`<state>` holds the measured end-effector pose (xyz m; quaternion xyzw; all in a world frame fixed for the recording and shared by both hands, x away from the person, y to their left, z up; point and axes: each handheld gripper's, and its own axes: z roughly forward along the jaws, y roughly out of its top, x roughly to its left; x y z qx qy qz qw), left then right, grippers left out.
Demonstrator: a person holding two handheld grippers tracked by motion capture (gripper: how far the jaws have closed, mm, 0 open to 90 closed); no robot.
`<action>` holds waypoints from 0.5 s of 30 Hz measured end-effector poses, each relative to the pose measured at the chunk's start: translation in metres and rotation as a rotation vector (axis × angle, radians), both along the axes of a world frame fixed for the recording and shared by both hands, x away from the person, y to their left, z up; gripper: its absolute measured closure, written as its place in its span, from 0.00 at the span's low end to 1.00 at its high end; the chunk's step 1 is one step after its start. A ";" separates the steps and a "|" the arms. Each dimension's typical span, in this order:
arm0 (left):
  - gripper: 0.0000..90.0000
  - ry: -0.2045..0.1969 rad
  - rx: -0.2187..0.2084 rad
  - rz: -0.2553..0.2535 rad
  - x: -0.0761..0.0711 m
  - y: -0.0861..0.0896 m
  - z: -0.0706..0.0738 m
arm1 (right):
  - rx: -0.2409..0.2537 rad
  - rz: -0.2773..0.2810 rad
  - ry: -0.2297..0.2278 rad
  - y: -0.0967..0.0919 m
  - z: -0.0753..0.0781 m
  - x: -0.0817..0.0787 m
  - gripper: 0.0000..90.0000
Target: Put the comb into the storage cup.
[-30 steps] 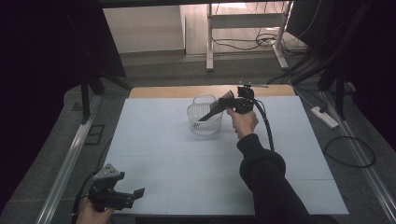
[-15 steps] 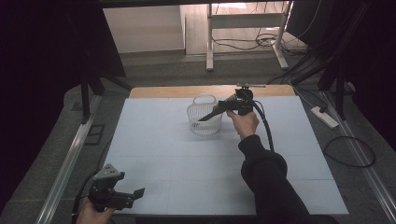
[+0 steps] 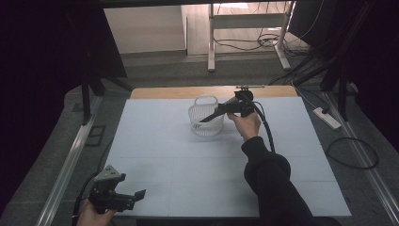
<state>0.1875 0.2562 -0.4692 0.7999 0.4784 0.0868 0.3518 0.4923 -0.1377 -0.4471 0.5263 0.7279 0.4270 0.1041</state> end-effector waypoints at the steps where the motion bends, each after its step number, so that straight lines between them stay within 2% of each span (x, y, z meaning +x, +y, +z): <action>1: 0.02 0.000 0.000 0.000 0.000 0.000 0.000 | -0.009 0.004 -0.003 0.000 0.000 0.000 0.33; 15: 0.02 0.002 0.000 -0.002 0.000 0.000 0.000 | -0.070 0.033 0.005 -0.004 0.007 -0.004 0.23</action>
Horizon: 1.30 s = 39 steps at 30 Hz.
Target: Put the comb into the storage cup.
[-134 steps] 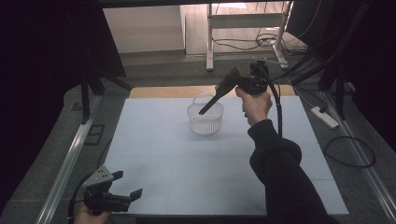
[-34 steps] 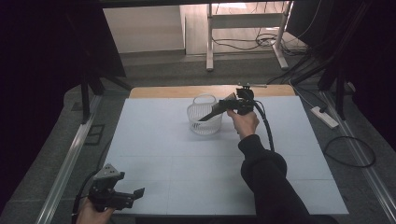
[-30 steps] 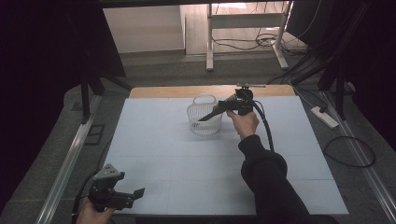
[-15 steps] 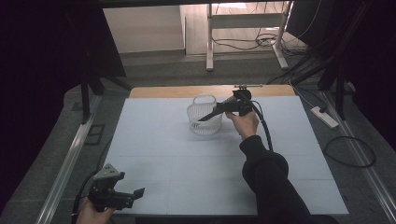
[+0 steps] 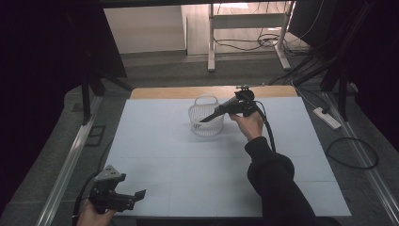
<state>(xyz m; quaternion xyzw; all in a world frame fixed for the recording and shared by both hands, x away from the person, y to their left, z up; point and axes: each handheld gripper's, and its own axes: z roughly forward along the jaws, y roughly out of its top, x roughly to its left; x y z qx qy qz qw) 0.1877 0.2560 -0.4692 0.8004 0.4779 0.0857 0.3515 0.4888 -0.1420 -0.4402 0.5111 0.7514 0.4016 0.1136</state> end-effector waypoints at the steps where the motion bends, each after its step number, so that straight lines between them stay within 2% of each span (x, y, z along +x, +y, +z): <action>1: 0.02 0.000 0.000 0.000 0.000 0.000 0.000 | -0.004 0.001 -0.002 0.000 0.000 0.000 0.23; 11: 0.02 -0.002 -0.005 0.003 0.000 0.001 0.000 | 0.002 0.039 0.024 -0.002 0.003 -0.002 0.11; 20: 0.02 -0.003 -0.007 0.003 0.000 0.001 0.000 | -0.023 0.081 0.003 -0.004 0.007 -0.005 0.04; 24: 0.02 -0.006 -0.013 0.005 -0.001 0.002 0.000 | -0.037 0.096 -0.007 -0.004 0.009 -0.007 0.03; 32: 0.02 -0.009 -0.019 0.005 -0.001 0.002 0.000 | -0.036 0.115 -0.015 -0.005 0.013 -0.010 0.02; 39: 0.02 -0.011 -0.020 0.005 -0.001 0.002 0.001 | -0.061 0.133 -0.025 -0.006 0.017 -0.015 0.01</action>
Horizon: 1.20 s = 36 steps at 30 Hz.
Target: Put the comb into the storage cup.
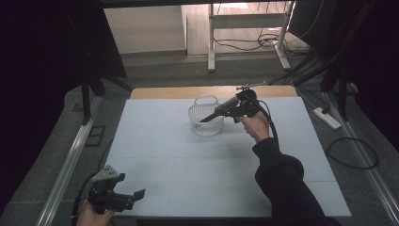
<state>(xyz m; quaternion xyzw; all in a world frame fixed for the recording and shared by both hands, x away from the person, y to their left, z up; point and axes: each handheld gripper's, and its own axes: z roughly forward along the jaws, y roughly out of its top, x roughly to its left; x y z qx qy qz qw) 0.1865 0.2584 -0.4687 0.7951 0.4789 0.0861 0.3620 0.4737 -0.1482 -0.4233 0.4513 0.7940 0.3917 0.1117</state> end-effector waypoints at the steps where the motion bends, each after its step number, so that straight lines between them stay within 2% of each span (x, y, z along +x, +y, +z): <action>1: 0.02 0.000 0.000 0.000 0.000 0.000 0.000 | -0.003 0.002 0.000 0.000 0.000 -0.001 0.01; 18: 0.02 -0.003 -0.004 0.002 0.000 0.000 0.000 | -0.007 0.043 -0.029 -0.008 0.008 -0.017 0.01; 28: 0.02 -0.003 -0.005 0.003 0.000 0.000 0.000 | -0.034 0.069 -0.043 -0.013 0.006 -0.029 0.01; 36: 0.02 -0.003 -0.006 0.003 -0.001 0.001 0.000 | -0.037 0.084 -0.060 -0.016 0.006 -0.040 0.01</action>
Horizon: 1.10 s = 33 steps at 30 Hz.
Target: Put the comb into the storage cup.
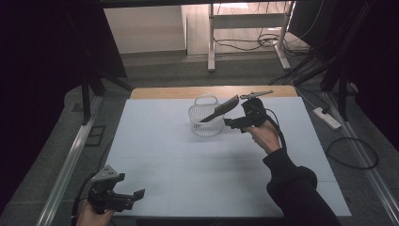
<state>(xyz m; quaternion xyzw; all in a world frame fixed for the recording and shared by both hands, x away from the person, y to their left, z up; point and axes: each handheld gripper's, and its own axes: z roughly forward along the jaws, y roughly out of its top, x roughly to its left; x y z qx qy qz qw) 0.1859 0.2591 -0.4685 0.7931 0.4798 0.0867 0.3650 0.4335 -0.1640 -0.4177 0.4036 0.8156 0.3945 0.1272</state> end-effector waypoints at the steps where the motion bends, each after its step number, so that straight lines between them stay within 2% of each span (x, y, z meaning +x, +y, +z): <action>1: 0.02 0.000 0.000 0.000 0.000 0.000 0.000 | -0.002 0.001 0.001 0.000 0.000 -0.002 0.01; 9: 0.02 0.000 -0.003 0.000 0.000 0.000 0.000 | -0.029 0.015 -0.019 -0.005 -0.003 -0.014 0.01; 33: 0.02 -0.005 -0.008 0.004 -0.001 0.001 0.000 | -0.032 0.062 -0.026 -0.016 -0.007 -0.053 0.00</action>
